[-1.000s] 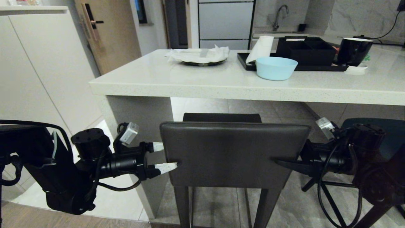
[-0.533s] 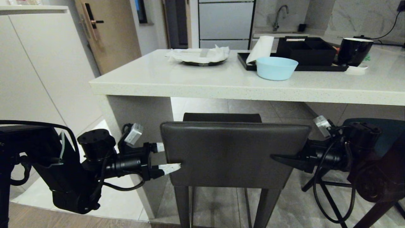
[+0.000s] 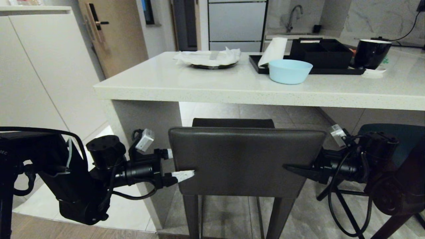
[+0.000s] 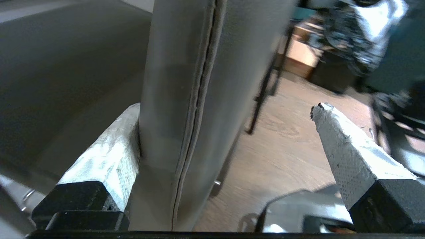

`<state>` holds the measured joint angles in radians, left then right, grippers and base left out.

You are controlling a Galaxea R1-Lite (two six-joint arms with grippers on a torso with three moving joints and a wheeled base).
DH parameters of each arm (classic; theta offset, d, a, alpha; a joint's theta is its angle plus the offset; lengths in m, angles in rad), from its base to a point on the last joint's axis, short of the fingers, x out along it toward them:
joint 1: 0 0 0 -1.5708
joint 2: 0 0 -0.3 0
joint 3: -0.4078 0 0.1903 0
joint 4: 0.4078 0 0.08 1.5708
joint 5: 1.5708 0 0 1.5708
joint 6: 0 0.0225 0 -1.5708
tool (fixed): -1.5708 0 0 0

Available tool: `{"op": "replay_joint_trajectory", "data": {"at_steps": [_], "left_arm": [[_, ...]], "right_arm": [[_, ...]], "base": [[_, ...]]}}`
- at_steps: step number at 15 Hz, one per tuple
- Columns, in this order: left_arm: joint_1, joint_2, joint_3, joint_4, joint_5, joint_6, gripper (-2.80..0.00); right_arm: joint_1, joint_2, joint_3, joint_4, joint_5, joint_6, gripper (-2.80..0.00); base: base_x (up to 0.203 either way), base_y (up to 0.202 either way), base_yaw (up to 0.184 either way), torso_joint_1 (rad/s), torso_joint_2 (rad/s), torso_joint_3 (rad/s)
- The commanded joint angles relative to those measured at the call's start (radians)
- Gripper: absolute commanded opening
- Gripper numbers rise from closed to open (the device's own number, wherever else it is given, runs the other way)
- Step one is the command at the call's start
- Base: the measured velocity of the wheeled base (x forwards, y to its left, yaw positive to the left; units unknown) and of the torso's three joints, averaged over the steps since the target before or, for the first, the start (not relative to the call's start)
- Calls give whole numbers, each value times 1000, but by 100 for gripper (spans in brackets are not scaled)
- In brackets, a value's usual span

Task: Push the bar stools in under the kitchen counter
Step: Pull the gray chair out from under the dining table

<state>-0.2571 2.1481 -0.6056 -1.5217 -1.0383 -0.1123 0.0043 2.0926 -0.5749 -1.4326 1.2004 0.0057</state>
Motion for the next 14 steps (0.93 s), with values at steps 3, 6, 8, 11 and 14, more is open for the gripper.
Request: {"op": "replay_joint_trajectory", "data": {"at_steps": [3,6,8,11,14], "left_arm": [[-53,-26,27,-8,56,-5,0],[-67,-30,32,-8,72,-3,0],[-66,-33,29,-8,72,-8,0],[-62,-50,32,-8,70,-40,0],[-65,-50,32,-8,72,-37,0]], "right_arm": [[5,-2,-2,-8,7,1,0],[6,-2,-2,-10,7,1,0],[6,-2,0,-11,5,2,0],[6,-2,6,-23,5,2,0],[15,-2,9,-23,-12,2,0]], "base": [[0,0,0,0,0,0],[0,0,0,0,0,0],[0,0,0,0,0,0],[0,0,0,0,0,0],[-134,0,1,4,0,3]]}}
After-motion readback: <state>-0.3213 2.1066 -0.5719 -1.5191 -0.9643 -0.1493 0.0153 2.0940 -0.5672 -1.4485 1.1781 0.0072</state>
